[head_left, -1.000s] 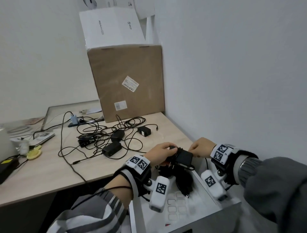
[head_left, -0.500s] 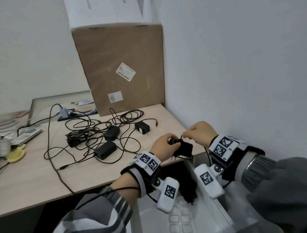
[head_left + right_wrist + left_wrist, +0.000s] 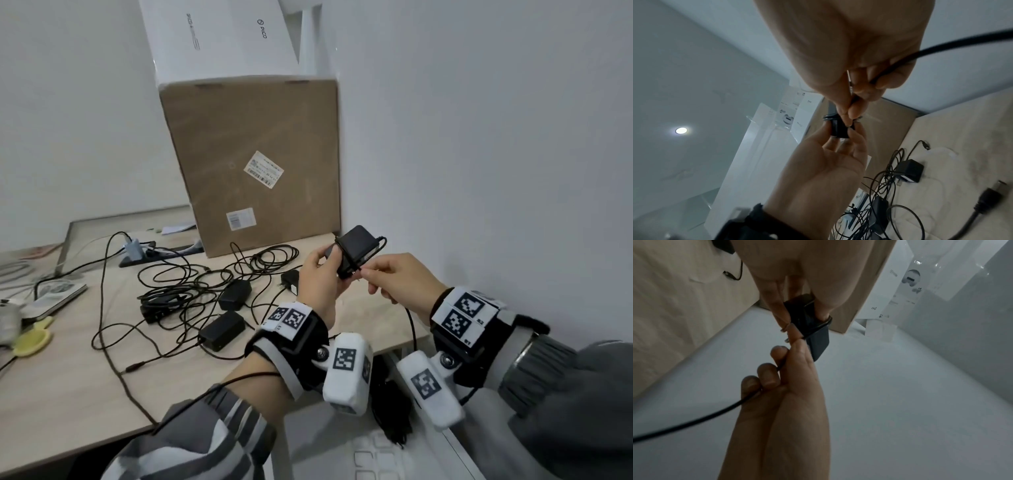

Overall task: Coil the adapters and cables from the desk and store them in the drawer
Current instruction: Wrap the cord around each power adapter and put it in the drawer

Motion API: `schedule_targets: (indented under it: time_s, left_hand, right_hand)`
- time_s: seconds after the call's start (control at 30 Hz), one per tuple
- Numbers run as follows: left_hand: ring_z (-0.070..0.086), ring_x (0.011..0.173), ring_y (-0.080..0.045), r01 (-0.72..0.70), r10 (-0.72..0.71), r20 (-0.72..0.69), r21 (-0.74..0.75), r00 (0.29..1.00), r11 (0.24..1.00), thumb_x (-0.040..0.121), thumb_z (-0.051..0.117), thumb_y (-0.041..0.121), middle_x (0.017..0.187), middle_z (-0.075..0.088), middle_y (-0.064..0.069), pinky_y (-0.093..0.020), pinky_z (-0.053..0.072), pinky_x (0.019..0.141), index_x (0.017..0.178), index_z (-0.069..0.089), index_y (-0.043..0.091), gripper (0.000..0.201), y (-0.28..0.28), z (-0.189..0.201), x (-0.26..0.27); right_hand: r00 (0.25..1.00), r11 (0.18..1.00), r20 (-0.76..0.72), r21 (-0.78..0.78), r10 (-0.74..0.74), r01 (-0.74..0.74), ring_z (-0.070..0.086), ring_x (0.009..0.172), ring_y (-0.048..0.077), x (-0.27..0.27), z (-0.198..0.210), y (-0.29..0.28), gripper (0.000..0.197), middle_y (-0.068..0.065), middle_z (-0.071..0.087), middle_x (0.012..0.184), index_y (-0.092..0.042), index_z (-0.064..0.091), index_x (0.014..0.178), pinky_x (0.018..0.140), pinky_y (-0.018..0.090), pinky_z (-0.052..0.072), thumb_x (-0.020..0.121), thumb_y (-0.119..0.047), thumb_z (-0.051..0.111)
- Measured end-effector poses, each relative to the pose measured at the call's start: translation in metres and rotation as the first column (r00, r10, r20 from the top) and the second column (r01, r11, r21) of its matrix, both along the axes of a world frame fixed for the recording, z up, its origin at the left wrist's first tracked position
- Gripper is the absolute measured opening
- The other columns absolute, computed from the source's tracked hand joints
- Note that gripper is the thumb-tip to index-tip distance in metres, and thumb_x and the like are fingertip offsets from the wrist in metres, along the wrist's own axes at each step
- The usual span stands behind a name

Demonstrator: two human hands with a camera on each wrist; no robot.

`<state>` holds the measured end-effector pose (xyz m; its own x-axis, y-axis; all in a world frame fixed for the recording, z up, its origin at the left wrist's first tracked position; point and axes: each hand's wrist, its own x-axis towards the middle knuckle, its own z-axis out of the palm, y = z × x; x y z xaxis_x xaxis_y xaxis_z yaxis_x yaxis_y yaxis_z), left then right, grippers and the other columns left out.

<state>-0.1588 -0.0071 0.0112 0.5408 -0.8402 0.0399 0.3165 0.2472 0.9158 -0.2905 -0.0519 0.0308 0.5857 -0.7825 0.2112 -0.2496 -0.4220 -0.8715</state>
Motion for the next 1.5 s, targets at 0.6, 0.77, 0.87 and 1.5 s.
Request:
schedule_targets:
  time_s: [0.6,0.77,0.87,1.5]
  left_hand:
    - [0.053,0.065,-0.017,-0.114,0.105,-0.289,-0.014,0.952,0.993,0.102,0.041,0.032,0.095,0.060,-0.013,-0.017,0.044,0.042,0.120,0.054,0.004,0.036,0.068,0.031,0.023]
    - [0.047,0.057,-0.015,-0.041,0.027,-0.250,-0.052,0.968,0.998,0.103,0.040,0.030,0.085,0.059,-0.012,-0.018,0.038,0.042,0.116,0.055,0.005,0.032,0.090,0.038,0.005]
    - [0.042,0.048,-0.012,0.139,-0.142,-0.155,-0.032,0.978,0.990,0.102,0.039,0.028,0.080,0.056,-0.011,-0.018,0.031,0.039,0.105,0.058,0.008,0.028,0.105,0.042,-0.004]
    - [0.063,0.088,-0.027,-0.347,0.090,0.703,0.231,0.705,0.909,0.092,0.055,0.025,0.103,0.065,-0.011,-0.041,0.057,0.078,0.106,0.059,0.014,0.018,0.124,0.002,-0.009]
  right_hand:
    - [0.990,0.993,-0.103,-0.059,0.092,-0.098,0.034,0.044,0.004,-0.021,-0.038,0.040,0.052,-0.008,0.038,0.051,-0.018,0.069,0.070,0.056,0.021,0.030,0.099,-0.046,0.036]
    - [0.981,0.987,-0.156,-0.094,0.115,-0.131,0.033,0.040,0.002,-0.028,-0.038,0.057,0.052,-0.006,0.036,0.052,-0.011,0.067,0.069,0.055,0.023,0.030,0.097,-0.046,0.041]
    - [0.974,0.978,-0.218,-0.183,0.054,-0.095,0.037,0.046,0.007,-0.032,-0.033,0.063,0.051,-0.004,0.036,0.051,-0.015,0.062,0.062,0.056,0.024,0.031,0.097,-0.045,0.043]
    - [0.986,0.940,-0.140,-0.316,0.087,-0.128,0.052,0.070,0.013,-0.006,-0.007,0.103,0.026,-0.001,0.060,0.073,-0.005,0.068,0.086,0.072,0.030,0.040,0.091,-0.003,0.043]
